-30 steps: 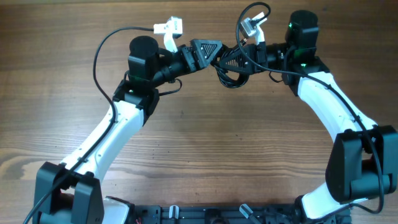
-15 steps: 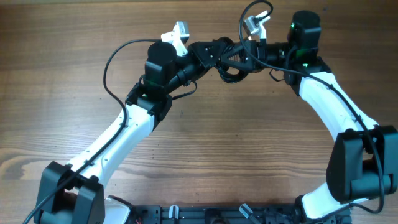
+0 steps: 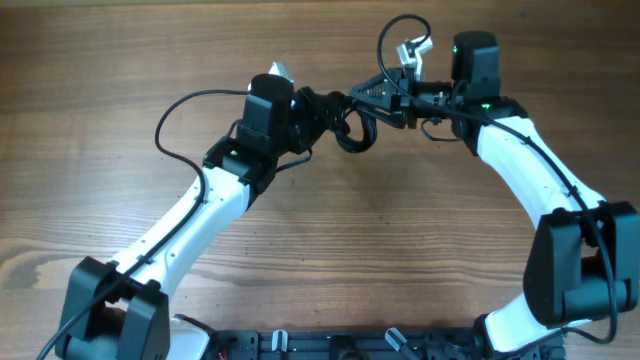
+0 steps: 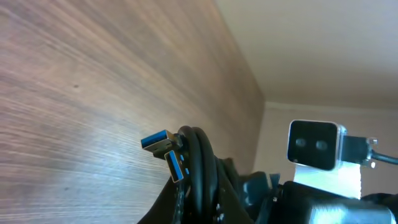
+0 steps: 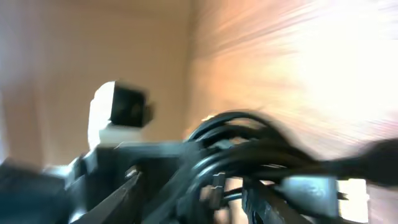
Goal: Untangle cables
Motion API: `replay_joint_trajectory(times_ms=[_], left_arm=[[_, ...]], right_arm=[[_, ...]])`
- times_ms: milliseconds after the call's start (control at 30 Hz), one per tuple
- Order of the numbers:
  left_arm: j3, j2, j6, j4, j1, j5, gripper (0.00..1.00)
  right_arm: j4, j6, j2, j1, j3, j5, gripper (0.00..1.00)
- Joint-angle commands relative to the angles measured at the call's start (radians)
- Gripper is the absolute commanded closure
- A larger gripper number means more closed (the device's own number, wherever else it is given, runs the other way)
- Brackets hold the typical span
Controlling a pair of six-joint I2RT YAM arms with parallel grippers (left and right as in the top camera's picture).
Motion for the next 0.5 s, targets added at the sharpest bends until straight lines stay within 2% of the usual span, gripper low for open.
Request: replay_joint_trajectory(times_ms=[0, 133, 300, 400, 467], left_arm=[[0.002, -0.009, -0.077, 0.023, -0.011, -0.016, 0.96], [0.002, -0.009, -0.257, 0.021, -0.011, -0.020, 0.96], [0.002, -0.009, -0.647, -0.017, -0.011, -0.020, 0.96], [0.002, -0.009, -0.685, -0.109, -0.010, -0.066, 0.96], [0.002, -0.009, -0.698, -0.230, -0.010, -0.124, 0.96]], right_arm=[[-0.053, -0.094, -0.011, -0.007, 0.012, 0.229, 0.46], [-0.059, -0.104, -0.011, -0.008, 0.012, 0.197, 0.46], [-0.064, -0.154, -0.042, -0.012, 0.013, 0.173, 0.44], [-0.104, -0.162, -0.095, -0.020, 0.013, 0.264, 0.41], [-0.154, -0.191, -0.150, -0.019, 0.013, 0.346, 0.38]])
